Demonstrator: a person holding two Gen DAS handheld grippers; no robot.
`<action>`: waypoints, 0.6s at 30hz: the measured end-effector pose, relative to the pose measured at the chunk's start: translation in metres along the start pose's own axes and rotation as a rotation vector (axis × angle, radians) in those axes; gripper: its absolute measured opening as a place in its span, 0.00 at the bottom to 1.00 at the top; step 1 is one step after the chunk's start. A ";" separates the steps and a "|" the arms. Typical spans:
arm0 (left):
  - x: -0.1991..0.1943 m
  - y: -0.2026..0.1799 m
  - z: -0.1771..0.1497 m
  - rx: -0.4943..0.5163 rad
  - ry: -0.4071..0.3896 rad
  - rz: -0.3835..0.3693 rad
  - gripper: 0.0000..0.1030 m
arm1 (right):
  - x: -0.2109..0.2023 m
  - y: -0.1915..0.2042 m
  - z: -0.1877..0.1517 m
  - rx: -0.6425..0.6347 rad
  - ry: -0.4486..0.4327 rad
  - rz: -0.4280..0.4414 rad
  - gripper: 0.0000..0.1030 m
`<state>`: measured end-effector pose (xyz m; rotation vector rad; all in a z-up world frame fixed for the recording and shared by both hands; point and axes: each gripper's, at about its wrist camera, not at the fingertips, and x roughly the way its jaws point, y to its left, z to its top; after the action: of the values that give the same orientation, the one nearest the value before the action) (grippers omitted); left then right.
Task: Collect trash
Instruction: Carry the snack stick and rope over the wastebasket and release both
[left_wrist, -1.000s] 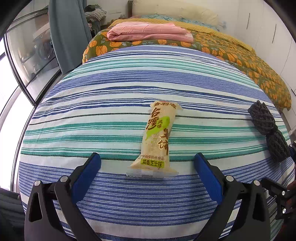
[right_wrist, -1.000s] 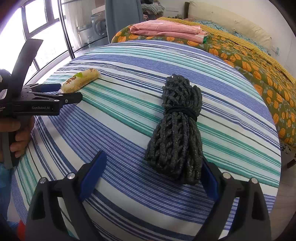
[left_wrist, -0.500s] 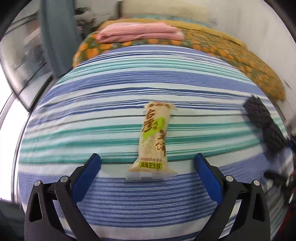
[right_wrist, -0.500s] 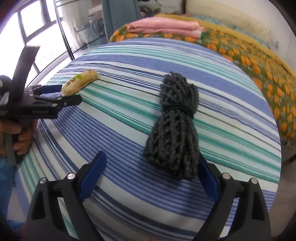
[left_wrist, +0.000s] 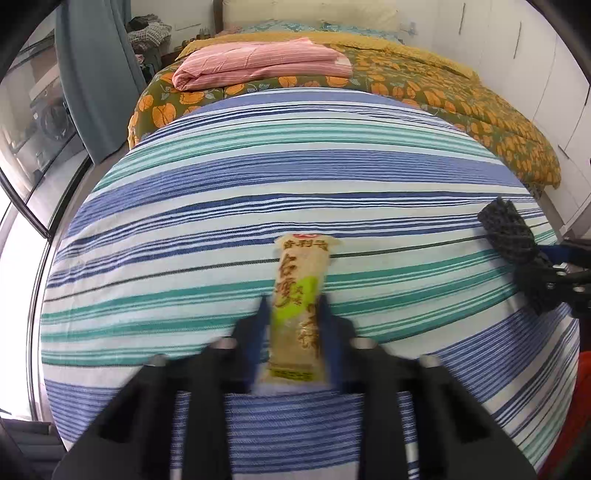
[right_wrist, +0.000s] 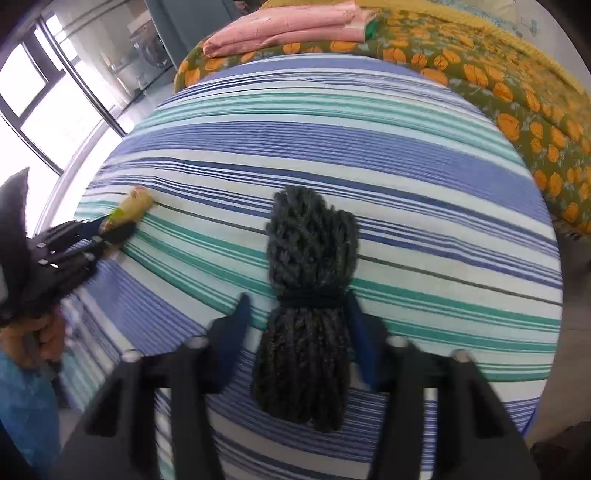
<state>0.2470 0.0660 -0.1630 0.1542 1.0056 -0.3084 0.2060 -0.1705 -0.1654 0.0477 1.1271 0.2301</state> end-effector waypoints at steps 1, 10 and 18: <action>-0.002 0.000 -0.002 -0.016 -0.002 -0.009 0.18 | -0.003 -0.001 -0.004 -0.004 -0.020 -0.013 0.35; -0.056 -0.096 -0.038 0.063 -0.077 -0.209 0.17 | -0.106 -0.088 -0.103 0.178 -0.193 0.063 0.34; -0.085 -0.267 -0.053 0.255 -0.062 -0.466 0.17 | -0.148 -0.244 -0.220 0.513 -0.201 -0.070 0.34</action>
<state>0.0754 -0.1571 -0.1156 0.1386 0.9306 -0.8632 -0.0141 -0.4566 -0.1660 0.4759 0.9611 -0.1290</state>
